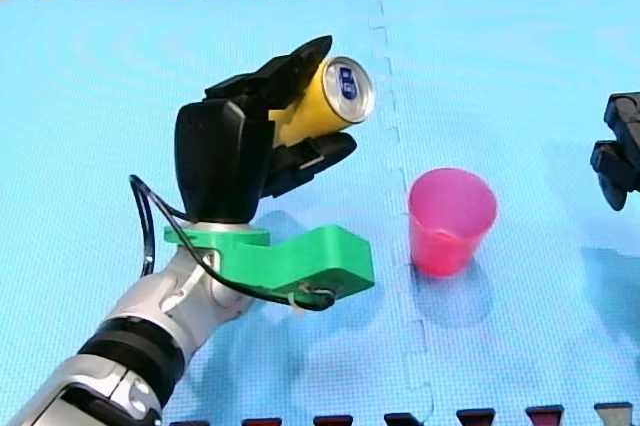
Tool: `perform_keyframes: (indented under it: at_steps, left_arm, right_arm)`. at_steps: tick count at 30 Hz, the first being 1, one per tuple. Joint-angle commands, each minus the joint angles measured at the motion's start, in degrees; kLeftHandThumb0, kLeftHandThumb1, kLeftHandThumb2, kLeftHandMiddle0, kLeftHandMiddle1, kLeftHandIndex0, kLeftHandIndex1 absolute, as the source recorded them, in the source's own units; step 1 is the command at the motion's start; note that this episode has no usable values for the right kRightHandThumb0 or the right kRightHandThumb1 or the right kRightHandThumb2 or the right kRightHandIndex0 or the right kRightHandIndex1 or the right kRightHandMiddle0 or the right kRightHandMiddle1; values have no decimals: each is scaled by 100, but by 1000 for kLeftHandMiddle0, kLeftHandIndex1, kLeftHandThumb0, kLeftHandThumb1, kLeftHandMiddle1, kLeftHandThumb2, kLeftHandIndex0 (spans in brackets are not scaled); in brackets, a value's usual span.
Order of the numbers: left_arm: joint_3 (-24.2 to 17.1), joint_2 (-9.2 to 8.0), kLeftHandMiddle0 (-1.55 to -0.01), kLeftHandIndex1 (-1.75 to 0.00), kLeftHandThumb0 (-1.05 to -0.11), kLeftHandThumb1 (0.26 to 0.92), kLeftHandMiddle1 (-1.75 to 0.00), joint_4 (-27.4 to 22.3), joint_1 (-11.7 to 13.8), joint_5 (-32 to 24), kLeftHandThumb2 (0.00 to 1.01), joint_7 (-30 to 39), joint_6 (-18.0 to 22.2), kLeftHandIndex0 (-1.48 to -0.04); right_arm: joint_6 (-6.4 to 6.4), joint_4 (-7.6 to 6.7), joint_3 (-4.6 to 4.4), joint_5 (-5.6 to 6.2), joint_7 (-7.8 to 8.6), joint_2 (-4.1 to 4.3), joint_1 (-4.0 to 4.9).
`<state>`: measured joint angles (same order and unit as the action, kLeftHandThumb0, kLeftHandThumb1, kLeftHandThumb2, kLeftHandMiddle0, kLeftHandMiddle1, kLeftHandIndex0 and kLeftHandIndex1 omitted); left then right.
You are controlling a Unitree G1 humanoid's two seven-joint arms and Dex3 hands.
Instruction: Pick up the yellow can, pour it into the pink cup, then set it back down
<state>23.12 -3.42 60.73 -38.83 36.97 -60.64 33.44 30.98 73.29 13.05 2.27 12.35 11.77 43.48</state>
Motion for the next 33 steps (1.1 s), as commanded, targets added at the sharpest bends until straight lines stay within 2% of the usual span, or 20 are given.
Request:
perform_keyframes:
  at_steps: [1, 7, 11, 13, 17, 24, 33]
  left_arm:
    - [-78, -13, -1337, -4, -386, 813, -51, -57, 51, -76, 6, 67, 80, -1191]
    - [-349, 36, -1330, 0, -389, 825, -38, -174, 217, -496, 6, 679, 306, -1181]
    - [-810, 248, -1310, -1, -399, 847, -24, -431, 509, -1462, 11, 1843, 565, -1166]
    - [-953, 304, -1308, -1, -405, 852, -23, -541, 631, -1763, 11, 2186, 625, -1166]
    - [-1073, 314, -1310, -2, -406, 857, -22, -623, 766, -1883, 7, 2414, 676, -1168]
    - [-1398, 471, -1298, 0, -404, 862, -14, -571, 1022, -2153, 4, 2828, 1050, -1165]
    - [-1752, 608, -1290, 0, -395, 864, -7, -619, 1225, -2567, 1, 3550, 1139, -1151]
  right_arm:
    - [-37, -26, 12, 31, 19, 34, 2]
    - [-129, -43, 6, 35, 72, 51, 11]
    - [-141, -53, 8, 38, 81, 57, 4]
    - [-145, -57, 7, 35, 82, 59, 0]
    - [-147, -59, 16, 45, 100, 68, -8]
    - [-136, -66, 5, 55, 123, 90, -27]
    - [-122, -62, 1, 77, 132, 104, -29]
